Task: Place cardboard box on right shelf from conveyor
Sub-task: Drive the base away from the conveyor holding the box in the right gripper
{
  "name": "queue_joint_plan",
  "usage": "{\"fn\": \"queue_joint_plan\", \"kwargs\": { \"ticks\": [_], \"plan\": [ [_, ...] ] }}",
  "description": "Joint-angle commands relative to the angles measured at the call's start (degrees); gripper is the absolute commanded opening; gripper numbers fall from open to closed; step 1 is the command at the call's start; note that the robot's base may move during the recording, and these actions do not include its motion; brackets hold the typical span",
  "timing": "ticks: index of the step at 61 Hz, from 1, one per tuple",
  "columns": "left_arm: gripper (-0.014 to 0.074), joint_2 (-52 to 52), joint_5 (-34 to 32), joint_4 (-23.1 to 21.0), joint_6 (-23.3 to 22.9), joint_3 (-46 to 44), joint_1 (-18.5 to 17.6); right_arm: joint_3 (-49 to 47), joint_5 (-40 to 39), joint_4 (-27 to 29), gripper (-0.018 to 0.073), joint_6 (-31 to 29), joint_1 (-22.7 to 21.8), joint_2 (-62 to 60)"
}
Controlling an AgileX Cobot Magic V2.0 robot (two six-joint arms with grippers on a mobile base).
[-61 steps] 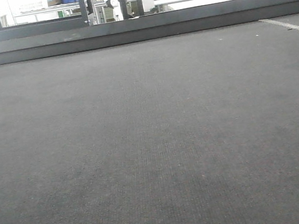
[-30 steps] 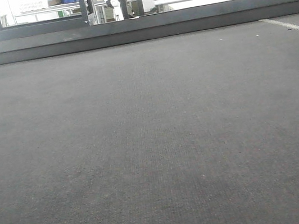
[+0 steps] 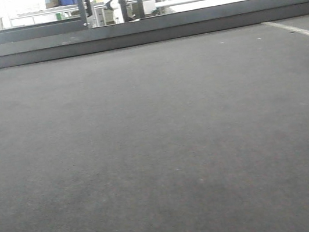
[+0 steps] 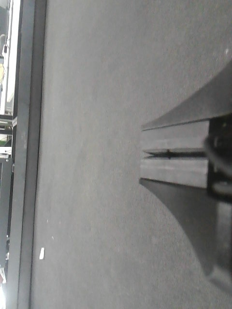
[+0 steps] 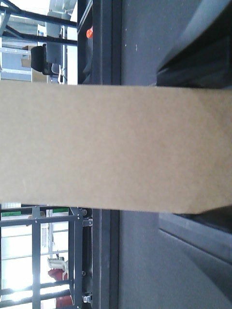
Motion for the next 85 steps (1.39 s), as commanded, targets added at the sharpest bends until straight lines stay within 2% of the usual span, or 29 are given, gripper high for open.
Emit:
{"fn": "queue_joint_plan", "kwargs": {
  "ticks": [1,85],
  "plan": [
    [-0.0116,-0.3,-4.8,-0.3,0.0,0.3,0.0,-1.6,-5.9,0.0,0.0069,-0.5,-0.4,0.5],
    [-0.0116,-0.3,-4.8,-0.3,0.0,0.3,0.0,-1.6,-5.9,0.0,0.0069,-0.5,-0.4,0.5]
  ]
}}
